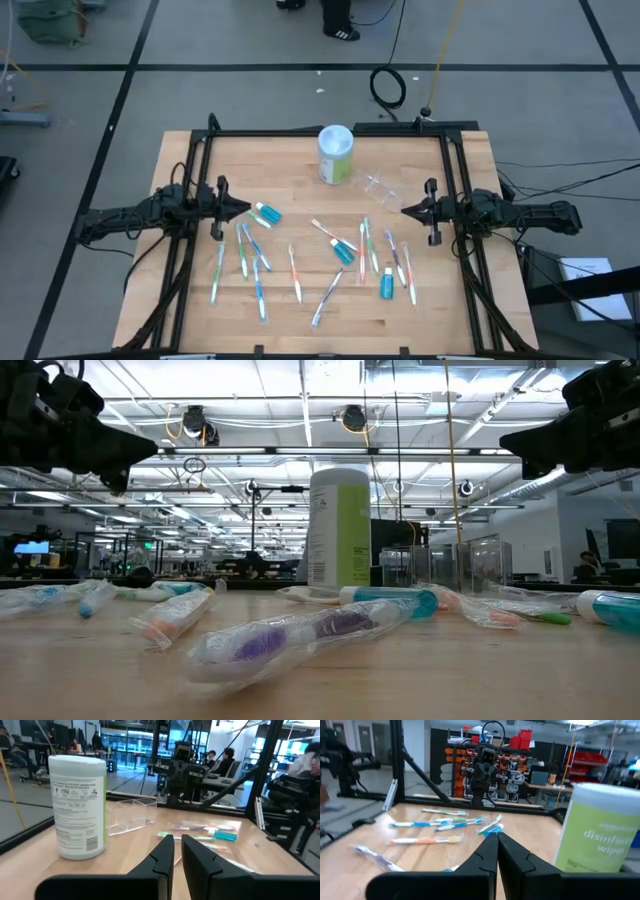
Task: Pick & Place toothbrushing station
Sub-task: Put the orange toothbrush into the transparent organizer
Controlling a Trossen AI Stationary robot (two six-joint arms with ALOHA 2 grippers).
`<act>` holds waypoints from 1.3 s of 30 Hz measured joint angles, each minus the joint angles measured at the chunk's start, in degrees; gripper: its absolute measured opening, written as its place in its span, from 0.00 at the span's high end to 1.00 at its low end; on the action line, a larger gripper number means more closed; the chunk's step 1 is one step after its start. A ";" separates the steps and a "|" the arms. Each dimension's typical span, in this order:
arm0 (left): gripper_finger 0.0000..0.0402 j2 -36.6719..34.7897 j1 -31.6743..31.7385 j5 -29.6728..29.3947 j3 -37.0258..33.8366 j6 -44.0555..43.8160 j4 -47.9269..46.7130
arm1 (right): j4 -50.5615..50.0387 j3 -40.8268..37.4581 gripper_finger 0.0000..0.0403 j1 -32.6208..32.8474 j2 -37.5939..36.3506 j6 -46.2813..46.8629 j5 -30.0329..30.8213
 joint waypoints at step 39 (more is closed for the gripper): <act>0.91 0.02 0.00 -1.56 -0.11 14.63 0.88 | 17.55 -0.02 0.99 -0.02 0.00 8.22 11.18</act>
